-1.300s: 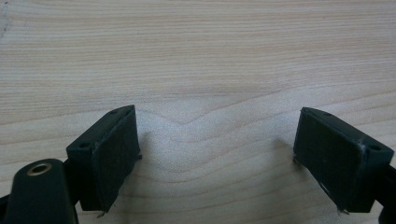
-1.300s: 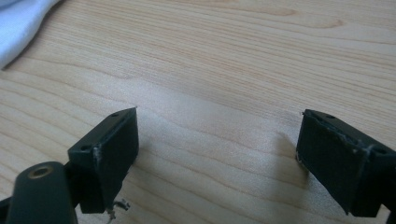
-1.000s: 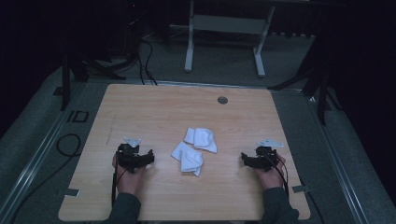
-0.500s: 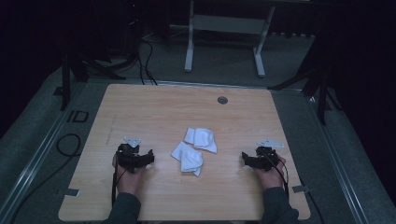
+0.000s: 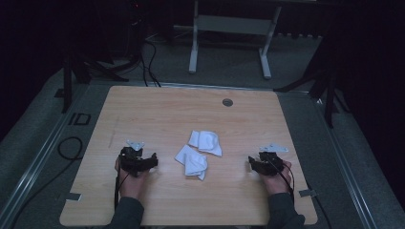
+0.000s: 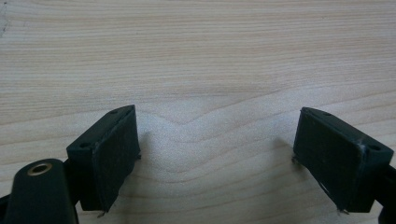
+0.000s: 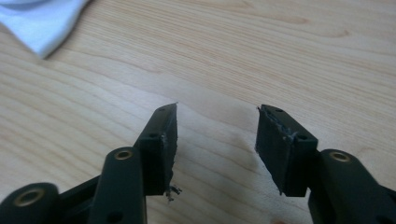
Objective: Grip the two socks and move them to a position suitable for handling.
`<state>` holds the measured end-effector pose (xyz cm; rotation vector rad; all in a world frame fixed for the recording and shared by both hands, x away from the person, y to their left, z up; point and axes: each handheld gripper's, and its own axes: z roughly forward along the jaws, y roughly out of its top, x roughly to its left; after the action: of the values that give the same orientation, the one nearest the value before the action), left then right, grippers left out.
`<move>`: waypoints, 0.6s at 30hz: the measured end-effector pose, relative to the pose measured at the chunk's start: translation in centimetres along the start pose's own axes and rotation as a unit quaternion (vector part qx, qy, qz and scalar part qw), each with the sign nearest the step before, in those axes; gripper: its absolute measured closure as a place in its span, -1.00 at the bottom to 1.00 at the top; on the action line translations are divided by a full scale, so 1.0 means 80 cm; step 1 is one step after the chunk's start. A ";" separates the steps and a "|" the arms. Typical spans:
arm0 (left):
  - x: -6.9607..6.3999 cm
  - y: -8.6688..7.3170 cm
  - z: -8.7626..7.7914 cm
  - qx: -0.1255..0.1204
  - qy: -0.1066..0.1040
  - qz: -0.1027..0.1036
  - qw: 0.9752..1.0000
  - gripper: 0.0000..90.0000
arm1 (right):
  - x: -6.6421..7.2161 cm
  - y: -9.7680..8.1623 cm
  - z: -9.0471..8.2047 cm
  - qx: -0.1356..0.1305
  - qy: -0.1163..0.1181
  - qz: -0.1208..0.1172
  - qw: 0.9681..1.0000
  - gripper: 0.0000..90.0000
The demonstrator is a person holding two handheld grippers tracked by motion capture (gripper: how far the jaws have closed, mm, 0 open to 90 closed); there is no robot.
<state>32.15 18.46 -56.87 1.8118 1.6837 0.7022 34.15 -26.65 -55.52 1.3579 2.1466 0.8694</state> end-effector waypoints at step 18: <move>0.000 0.000 0.000 0.000 0.000 0.000 1.000 -0.69 | 0.044 0.011 -0.016 0.000 0.036 -0.072 0.997 0.96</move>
<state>32.15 18.45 -56.87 1.8118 1.6838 0.7021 32.44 -23.47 -54.14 1.1708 2.2667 0.8735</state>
